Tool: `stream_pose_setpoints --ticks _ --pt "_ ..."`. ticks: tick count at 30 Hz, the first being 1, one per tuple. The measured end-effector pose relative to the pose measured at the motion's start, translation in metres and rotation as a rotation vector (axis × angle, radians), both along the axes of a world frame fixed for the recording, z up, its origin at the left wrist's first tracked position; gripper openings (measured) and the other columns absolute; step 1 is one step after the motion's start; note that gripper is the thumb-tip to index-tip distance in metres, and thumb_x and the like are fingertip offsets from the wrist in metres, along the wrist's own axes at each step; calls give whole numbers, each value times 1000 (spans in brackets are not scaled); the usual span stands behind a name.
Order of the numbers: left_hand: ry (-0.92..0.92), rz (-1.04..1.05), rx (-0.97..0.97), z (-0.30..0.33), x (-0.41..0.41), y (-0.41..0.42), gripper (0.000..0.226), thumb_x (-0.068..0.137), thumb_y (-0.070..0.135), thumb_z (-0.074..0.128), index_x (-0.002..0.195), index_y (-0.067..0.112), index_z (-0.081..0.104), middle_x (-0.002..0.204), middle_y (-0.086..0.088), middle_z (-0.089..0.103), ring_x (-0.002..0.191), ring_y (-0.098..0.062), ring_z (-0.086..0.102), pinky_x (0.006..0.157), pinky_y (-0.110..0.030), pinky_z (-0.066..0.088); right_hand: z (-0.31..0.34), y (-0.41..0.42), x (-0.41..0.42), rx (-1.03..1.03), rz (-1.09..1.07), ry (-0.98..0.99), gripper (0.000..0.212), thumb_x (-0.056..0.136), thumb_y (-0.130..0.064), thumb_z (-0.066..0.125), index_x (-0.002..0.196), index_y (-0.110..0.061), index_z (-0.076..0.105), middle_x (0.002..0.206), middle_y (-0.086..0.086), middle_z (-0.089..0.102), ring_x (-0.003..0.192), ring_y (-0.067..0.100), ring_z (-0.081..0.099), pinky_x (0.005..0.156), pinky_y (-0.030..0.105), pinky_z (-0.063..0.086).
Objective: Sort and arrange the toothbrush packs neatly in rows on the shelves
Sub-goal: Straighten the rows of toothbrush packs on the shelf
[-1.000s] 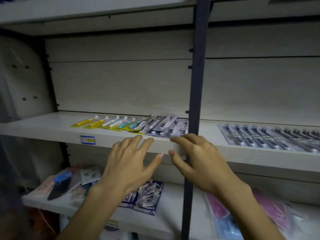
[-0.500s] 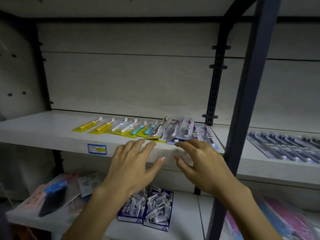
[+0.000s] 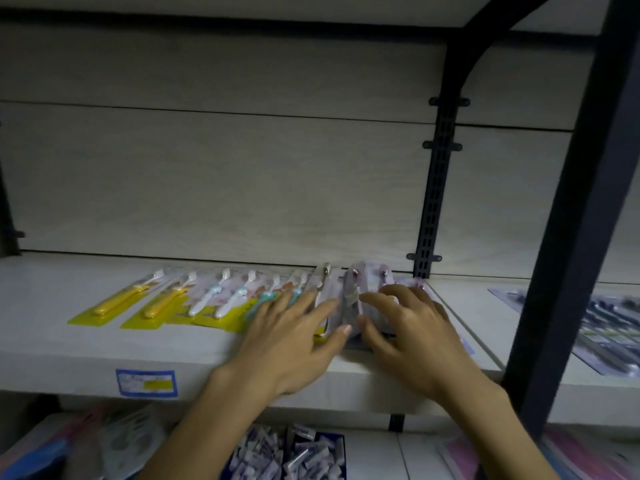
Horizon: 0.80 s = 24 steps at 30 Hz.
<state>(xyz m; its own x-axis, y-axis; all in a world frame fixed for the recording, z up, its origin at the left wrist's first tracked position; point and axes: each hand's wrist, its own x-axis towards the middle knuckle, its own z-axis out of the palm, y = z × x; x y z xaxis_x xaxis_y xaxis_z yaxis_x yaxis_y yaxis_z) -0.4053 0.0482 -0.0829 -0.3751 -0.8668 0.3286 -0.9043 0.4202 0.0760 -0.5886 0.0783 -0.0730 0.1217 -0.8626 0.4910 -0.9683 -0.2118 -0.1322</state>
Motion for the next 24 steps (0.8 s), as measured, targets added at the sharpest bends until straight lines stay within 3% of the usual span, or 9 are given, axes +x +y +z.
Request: stream_pose_setpoints --ticks 5,9,12,14,19,24 --pt "-39 -78 159 6 3 -19 53 92 65 17 142 48 25 159 13 4 146 -24 4 117 -46 8 1 -16 7 -3 -82 -31 62 83 -62 21 127 -35 55 130 1 55 121 27 47 100 41 39" --pt "-50 -114 223 8 7 -25 49 94 61 18 139 49 28 158 17 2 145 -30 7 115 -54 10 2 -22 17 117 -132 -4 49 92 -61 26 135 -43 41 147 -5 37 136 22 29 112 41 24" --pt "-62 -118 219 10 7 -23 47 95 57 18 138 45 32 157 16 6 143 -32 14 113 -55 14 -1 -24 23 131 -127 11 55 87 -64 20 130 -42 45 138 -10 46 130 20 36 105 42 32" --pt "-53 -114 212 11 8 -22 45 95 55 18 134 43 37 155 13 10 140 -32 19 111 -55 17 -1 -24 25 153 -127 -3 50 91 -61 27 132 -40 45 136 -11 48 129 20 35 103 41 34" --pt "-4 -90 233 12 16 -20 38 96 47 21 125 39 44 152 12 15 137 -30 24 110 -55 17 1 -21 30 239 -113 0 47 96 -52 33 142 -41 34 147 -13 37 140 24 17 110 44 25" --pt "8 -55 228 10 28 -22 39 95 47 21 129 43 40 156 14 7 139 -29 21 111 -56 16 0 -23 38 275 -92 -25 49 95 -51 34 143 -44 30 154 -14 27 145 25 8 115 50 15"
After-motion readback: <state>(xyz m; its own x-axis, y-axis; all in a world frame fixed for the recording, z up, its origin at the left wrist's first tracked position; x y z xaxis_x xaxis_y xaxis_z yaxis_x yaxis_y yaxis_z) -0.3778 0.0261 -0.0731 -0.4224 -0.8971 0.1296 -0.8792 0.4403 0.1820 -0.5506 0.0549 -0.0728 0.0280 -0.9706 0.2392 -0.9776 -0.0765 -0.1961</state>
